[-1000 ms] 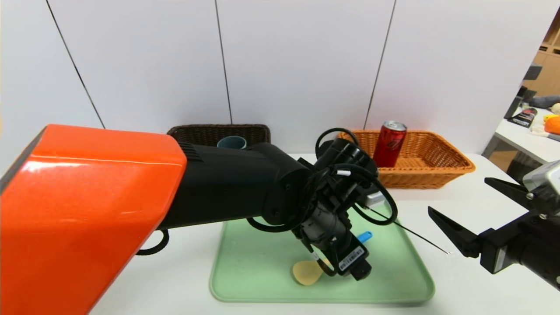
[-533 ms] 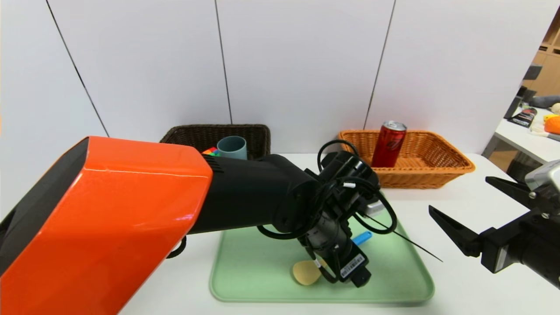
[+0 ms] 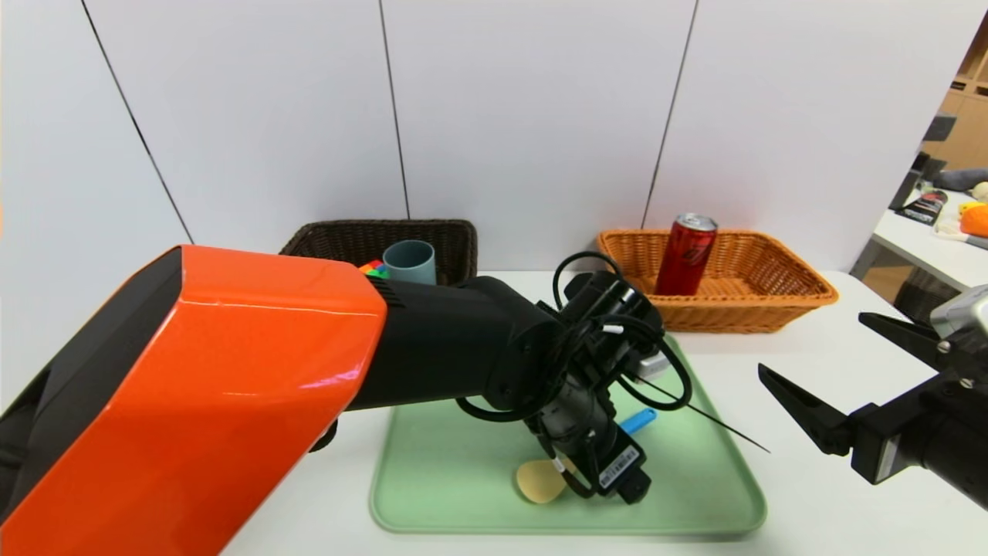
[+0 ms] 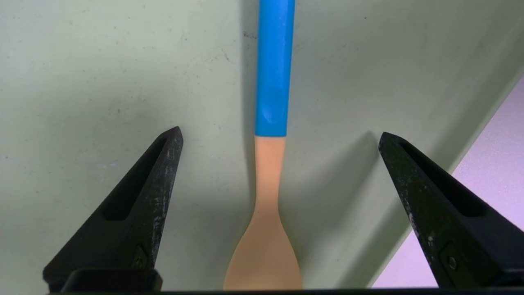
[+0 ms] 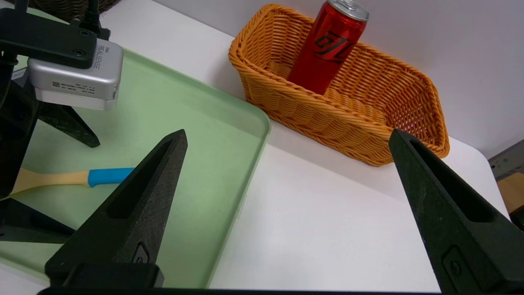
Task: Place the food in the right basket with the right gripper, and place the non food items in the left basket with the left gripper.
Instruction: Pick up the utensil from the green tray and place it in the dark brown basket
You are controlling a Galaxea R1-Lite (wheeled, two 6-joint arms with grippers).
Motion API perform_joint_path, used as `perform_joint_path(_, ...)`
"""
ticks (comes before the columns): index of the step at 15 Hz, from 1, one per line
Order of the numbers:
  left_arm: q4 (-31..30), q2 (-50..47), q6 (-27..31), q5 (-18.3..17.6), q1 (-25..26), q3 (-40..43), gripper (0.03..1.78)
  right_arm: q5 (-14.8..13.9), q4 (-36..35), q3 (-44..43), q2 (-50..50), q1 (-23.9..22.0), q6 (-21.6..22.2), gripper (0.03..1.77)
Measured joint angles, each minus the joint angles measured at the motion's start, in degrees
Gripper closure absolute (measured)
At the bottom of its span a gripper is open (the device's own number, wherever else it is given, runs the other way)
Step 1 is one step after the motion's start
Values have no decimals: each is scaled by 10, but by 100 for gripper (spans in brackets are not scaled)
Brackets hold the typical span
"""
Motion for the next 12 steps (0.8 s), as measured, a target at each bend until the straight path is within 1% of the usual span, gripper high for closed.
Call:
perform_joint_path(1, 0, 0, 0, 0, 0, 0, 18, 0, 0, 0, 0, 0, 0, 11)
perform_joint_path(2, 0, 0, 0, 0, 1, 1, 37, 0, 0, 0, 0, 0, 0, 11)
perform_joint_path(4, 0, 0, -1, 0, 1, 3, 66, 0, 0, 0, 0, 0, -1, 11)
perform_joint_path(6, 1, 0, 2, -1, 1, 3, 88, 1, 1, 0, 0, 0, -1, 11)
perform_joint_path(8, 2, -1, 2, -1, 3, 3, 107, 1, 1, 0, 1, 0, 0, 11)
perform_joint_path(9, 3, -2, 2, -1, 4, 3, 151, 1, 1, 0, 2, 0, -1, 11)
perform_joint_path(10, 3, -3, 2, -1, 4, 5, 171, 1, 1, 0, 2, 0, -1, 11)
perform_joint_path(12, 3, -5, 2, -1, 5, 6, 171, 1, 2, 0, 3, 1, -1, 11)
